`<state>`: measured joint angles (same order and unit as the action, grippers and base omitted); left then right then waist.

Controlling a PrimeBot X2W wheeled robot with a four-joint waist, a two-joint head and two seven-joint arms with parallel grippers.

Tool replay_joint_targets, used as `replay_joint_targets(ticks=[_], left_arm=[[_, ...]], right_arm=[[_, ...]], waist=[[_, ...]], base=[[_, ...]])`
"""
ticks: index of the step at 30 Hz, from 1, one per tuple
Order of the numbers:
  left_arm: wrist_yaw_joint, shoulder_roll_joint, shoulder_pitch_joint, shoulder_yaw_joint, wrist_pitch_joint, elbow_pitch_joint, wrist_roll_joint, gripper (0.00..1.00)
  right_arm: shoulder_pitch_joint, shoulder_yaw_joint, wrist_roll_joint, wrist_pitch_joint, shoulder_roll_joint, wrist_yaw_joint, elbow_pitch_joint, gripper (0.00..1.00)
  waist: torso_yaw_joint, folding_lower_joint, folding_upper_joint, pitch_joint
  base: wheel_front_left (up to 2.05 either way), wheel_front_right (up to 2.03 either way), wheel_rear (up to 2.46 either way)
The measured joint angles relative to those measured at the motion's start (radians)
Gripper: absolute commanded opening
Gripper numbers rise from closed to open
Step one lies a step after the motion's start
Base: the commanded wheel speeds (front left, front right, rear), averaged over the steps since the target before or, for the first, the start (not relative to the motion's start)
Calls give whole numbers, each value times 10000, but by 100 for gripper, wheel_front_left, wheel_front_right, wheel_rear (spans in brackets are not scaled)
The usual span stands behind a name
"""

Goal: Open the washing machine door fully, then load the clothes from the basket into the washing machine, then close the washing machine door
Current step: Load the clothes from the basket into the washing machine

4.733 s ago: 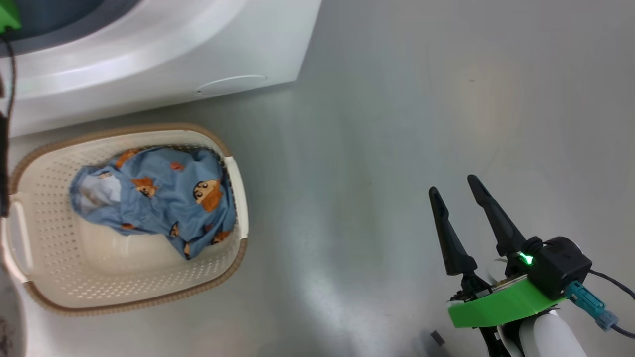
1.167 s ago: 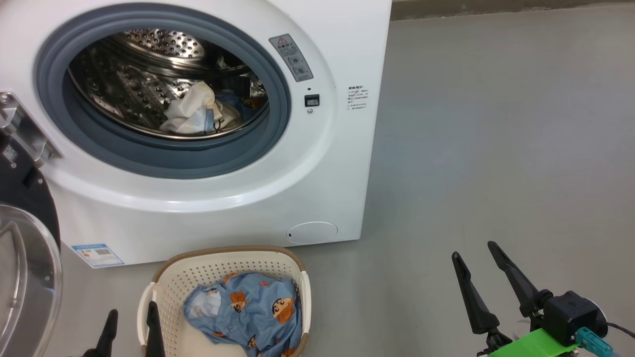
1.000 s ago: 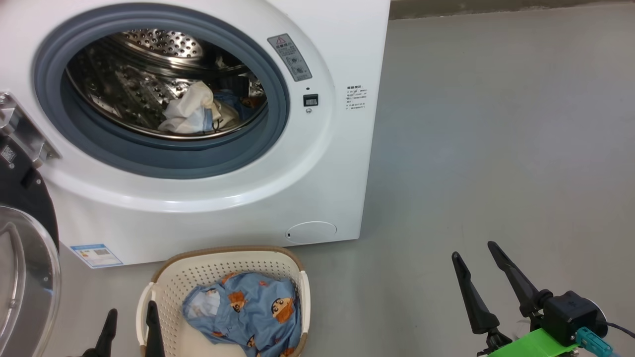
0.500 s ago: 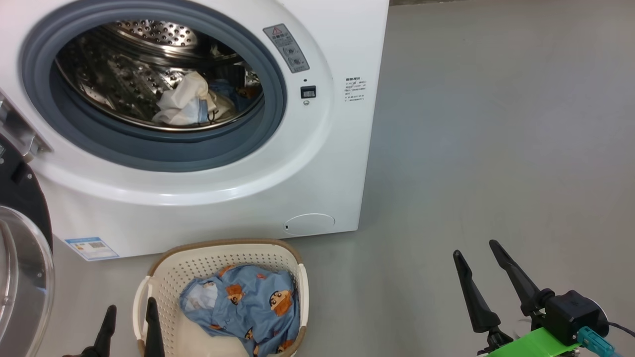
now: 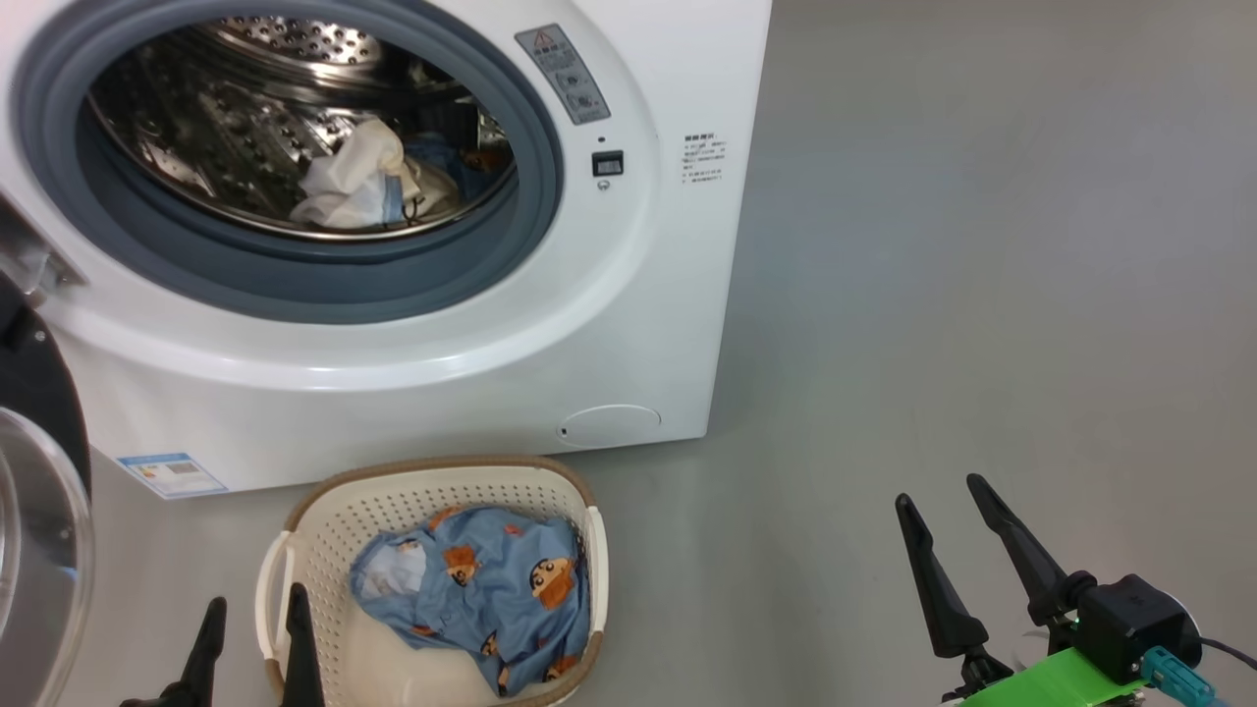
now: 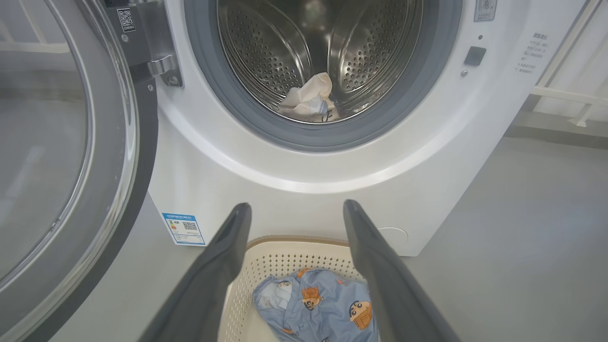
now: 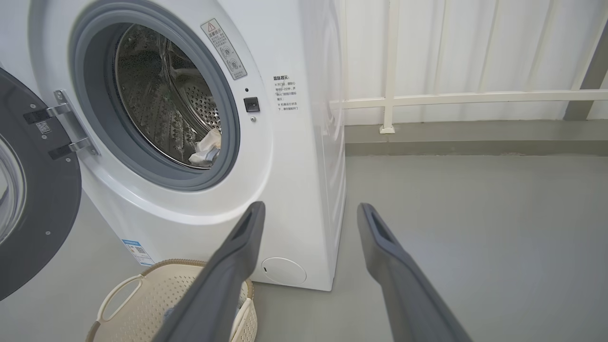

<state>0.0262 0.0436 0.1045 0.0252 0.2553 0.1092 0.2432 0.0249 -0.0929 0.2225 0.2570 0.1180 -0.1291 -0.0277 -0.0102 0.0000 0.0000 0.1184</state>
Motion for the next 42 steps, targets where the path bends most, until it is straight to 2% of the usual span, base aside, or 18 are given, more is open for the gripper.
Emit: replay_joint_targets(ticks=[7,14,33,42], left_arm=[[-238,0,-12,-46,0,27,-376,100],[-366,107,-259,-12,-25,629,-453,100],[-669,708,-2379,119,-2663,2445,378,100],[-568,1026,-3603,401,-3430,3618,798,100]], right_arm=[[-37,-42,-8,0,-230,0,-150,100],[-418,-222,-8,0,-487,0,-221,100],[-1410,-1183,284,0,-642,0,-353,100],[-1982,-1547,665,0,-648,0,-224,100]], waist=[[-173,0,0,436],[-543,0,0,1040],[-2013,0,0,2682],[-2569,0,0,3707]], base=[[0,0,0],[0,0,0],[0,0,0],[0,0,0]])
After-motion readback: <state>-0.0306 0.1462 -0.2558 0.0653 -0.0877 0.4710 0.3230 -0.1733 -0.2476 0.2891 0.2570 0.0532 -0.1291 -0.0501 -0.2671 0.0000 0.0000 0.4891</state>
